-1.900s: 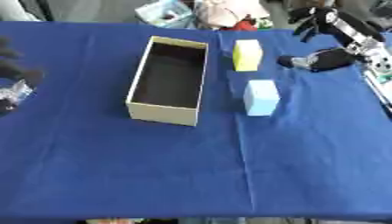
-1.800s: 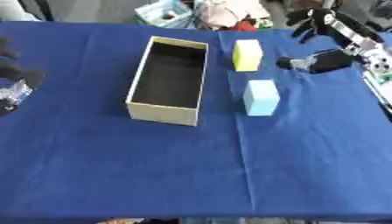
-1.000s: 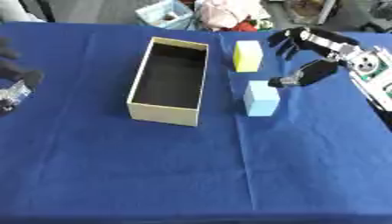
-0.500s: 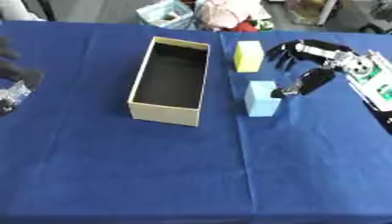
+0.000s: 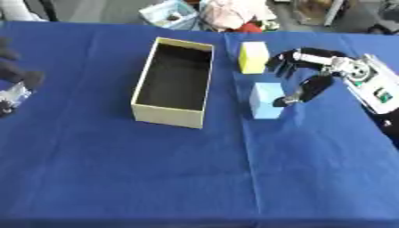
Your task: Pick up objects on the table and place them in the box.
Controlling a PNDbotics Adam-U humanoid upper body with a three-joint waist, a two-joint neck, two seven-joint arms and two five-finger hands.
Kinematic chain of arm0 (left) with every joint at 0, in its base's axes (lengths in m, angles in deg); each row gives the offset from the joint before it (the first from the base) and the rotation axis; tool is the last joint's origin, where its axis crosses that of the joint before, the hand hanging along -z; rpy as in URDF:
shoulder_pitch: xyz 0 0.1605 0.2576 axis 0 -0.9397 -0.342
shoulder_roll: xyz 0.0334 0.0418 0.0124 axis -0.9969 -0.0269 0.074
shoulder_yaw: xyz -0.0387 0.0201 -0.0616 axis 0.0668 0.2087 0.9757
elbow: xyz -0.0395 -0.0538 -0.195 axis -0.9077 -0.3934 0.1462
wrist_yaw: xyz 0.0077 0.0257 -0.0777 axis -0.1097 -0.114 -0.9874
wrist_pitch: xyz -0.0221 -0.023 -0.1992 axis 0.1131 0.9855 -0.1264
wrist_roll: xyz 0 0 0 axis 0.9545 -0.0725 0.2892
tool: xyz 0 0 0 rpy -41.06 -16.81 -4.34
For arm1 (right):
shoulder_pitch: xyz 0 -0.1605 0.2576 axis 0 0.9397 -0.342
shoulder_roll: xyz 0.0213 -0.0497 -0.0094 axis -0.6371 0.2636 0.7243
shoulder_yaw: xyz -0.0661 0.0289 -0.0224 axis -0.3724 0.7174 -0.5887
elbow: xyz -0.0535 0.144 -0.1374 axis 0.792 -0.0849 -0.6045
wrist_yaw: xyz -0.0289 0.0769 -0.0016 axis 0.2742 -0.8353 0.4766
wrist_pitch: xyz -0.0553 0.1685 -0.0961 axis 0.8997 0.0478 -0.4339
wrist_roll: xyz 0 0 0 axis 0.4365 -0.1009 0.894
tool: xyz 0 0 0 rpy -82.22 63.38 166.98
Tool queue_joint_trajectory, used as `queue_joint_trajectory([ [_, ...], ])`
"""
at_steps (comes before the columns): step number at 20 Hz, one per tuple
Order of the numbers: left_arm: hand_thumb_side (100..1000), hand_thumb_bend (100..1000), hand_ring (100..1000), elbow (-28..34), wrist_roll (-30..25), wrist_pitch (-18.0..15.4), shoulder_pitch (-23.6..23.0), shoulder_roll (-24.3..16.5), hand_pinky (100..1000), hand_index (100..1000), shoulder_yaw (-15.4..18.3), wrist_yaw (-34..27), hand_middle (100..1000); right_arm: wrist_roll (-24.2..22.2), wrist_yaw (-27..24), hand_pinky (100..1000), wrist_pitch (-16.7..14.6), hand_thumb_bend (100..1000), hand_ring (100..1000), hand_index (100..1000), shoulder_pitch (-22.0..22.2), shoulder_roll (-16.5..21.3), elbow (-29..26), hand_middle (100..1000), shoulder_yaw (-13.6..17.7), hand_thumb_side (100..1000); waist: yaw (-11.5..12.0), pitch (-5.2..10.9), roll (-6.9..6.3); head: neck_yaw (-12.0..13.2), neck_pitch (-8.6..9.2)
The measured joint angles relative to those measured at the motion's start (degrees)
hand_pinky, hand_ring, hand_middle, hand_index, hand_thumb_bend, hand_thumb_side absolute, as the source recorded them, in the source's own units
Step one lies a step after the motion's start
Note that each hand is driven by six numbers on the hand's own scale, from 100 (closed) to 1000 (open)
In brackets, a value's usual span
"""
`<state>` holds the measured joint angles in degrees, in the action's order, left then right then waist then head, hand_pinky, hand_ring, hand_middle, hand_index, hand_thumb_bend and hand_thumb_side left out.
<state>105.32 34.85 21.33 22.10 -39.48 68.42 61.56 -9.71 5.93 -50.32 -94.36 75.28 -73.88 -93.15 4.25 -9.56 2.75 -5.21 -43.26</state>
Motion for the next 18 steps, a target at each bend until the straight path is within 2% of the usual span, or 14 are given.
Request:
queue_joint_trajectory([
  [13,389,639,559,0.0,-0.1,0.0,0.0,0.0,556,803,0.0,0.0,601,0.2,7.1,698,-1.8,565,764,897,-1.8,-3.3,5.5,788,1.1,238,0.1,0.00,-0.15,-0.1,-0.04],
  [18,389,639,558,0.0,-0.1,0.0,-0.1,0.0,556,803,0.0,0.0,601,1.0,9.5,698,-2.3,556,757,871,-1.9,-4.2,7.4,756,2.0,227,0.1,0.00,-0.15,-0.2,-0.05],
])
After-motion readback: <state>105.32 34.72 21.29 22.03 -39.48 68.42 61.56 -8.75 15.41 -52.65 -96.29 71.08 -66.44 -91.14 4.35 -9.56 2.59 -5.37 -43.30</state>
